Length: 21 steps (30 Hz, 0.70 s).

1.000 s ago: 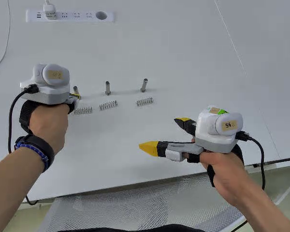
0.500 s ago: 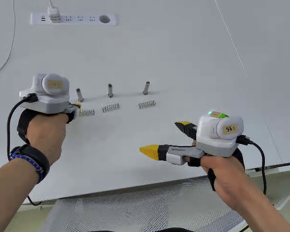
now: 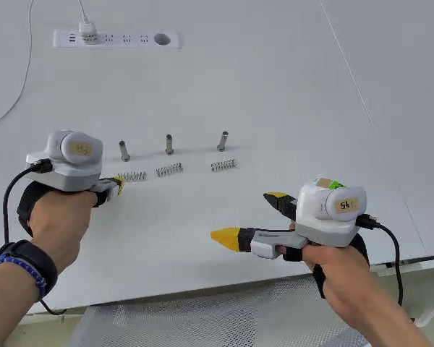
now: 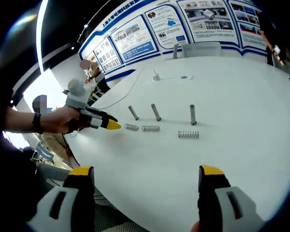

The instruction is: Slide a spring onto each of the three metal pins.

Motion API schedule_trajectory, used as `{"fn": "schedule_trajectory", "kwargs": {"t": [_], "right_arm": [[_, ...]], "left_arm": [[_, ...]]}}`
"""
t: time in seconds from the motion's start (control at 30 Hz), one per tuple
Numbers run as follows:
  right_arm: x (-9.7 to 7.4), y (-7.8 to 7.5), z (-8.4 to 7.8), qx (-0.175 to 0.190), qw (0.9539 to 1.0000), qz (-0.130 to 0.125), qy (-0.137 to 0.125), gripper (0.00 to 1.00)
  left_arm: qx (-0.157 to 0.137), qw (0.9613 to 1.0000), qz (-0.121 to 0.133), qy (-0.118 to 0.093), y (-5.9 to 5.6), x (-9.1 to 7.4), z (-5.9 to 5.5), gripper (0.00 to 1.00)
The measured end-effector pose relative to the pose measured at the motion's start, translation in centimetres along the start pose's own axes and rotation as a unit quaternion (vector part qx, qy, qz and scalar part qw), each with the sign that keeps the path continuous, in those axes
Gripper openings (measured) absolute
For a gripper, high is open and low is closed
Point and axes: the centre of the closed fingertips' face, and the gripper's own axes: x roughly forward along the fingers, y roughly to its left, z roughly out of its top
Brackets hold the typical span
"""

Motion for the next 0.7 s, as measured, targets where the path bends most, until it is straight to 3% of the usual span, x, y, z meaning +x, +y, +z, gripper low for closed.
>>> {"fn": "schedule_trajectory", "kwargs": {"t": [0.17,0.57,0.7], "right_arm": [[0.0,0.0,0.0,0.0,1.0,0.0,-0.001,0.9],[-0.1,-0.1,-0.5,0.004,1.0,-0.001,0.0,0.9],[-0.1,0.0,-0.7,0.005,1.0,-0.001,0.001,0.9]], "left_arm": [[0.018,0.9998,-0.01,0.007,-0.3,-0.4,-0.9,0.39],[0.056,0.998,-0.028,0.007,-0.9,-0.4,-1.8,0.35],[0.088,0.9954,-0.036,0.009,-1.5,-0.2,-1.9,0.34]]}}
